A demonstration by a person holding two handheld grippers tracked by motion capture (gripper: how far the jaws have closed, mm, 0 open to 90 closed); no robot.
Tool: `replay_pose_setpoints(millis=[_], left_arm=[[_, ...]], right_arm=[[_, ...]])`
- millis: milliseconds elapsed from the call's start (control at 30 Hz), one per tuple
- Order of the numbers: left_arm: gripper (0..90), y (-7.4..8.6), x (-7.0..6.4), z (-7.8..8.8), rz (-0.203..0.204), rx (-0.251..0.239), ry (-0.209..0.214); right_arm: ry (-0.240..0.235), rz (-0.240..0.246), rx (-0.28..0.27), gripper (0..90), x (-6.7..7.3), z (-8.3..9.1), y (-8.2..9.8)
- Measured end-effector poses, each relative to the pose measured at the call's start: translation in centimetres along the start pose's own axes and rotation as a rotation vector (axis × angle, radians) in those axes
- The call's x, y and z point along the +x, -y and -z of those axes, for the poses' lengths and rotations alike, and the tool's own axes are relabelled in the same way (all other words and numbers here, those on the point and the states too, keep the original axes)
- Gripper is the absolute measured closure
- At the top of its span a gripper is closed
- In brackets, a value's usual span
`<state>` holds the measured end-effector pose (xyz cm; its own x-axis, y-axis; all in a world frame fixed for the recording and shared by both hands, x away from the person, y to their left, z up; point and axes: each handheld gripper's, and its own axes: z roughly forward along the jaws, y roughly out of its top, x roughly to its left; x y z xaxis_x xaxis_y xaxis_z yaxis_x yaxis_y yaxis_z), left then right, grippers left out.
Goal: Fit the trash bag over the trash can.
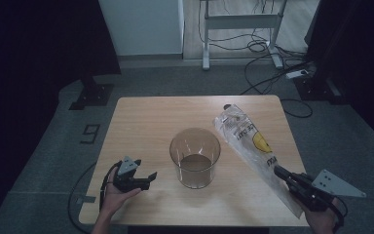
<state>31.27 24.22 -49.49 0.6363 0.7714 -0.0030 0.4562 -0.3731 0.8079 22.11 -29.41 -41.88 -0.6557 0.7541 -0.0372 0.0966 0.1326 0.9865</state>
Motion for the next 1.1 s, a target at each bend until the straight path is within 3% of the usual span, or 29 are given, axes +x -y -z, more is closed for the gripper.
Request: replay_pose_setpoints(millis=[267,567,1100], left_arm=[[17.0,-0.9,0.2,1.0,0.006,-0.035,0.002],[16.9,-2.9,0.4,2.3,0.014,-0.079,0.015],[16.8,-11.5,-0.7,5.5,-0.055,-0.177,0.045]], right_arm=[[-0.043,0.025,-0.017,89.0,1.2,-0.3,-1.1],[-0.099,0.038,-0.005,88.9,2.4,-1.7,-1.5],[-0.192,0.062,0.026,88.9,4.2,-4.6,-2.2]])
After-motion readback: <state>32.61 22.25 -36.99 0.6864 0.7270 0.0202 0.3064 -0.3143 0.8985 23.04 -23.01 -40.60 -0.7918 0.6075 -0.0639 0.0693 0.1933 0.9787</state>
